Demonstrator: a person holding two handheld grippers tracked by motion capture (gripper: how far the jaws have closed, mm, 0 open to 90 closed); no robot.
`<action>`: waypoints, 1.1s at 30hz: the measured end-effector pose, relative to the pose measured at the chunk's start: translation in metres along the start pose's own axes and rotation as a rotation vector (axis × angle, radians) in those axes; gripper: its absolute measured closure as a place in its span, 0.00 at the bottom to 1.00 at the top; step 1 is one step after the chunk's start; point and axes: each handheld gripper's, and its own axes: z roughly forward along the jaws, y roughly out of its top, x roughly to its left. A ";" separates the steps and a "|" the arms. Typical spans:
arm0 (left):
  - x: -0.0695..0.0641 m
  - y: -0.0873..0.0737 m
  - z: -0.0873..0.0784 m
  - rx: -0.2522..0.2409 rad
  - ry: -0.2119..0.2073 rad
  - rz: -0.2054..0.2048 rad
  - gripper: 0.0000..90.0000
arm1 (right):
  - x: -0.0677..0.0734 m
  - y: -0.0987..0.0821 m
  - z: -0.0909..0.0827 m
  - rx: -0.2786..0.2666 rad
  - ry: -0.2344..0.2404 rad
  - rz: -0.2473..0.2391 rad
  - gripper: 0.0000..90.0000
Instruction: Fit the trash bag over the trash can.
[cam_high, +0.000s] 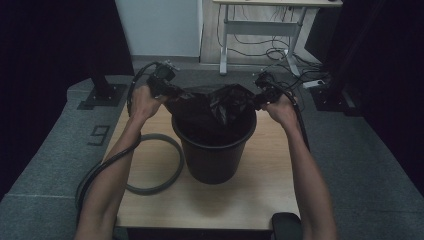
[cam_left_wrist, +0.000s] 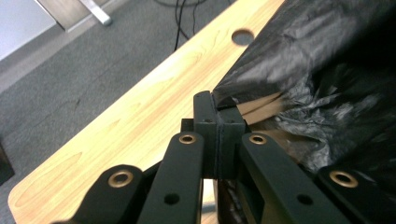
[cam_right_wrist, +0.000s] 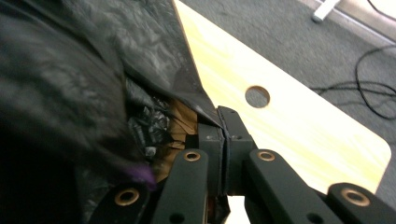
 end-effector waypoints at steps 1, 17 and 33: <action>0.001 -0.001 0.004 0.003 -0.007 -0.004 0.99 | -0.001 0.000 0.003 0.005 0.003 0.007 0.97; 0.003 -0.028 0.015 0.031 -0.124 -0.010 0.82 | -0.010 -0.031 0.023 0.051 0.103 0.071 0.88; 0.009 -0.058 -0.066 -0.065 -0.164 0.069 0.45 | -0.010 -0.052 -0.041 -0.094 0.122 0.035 0.47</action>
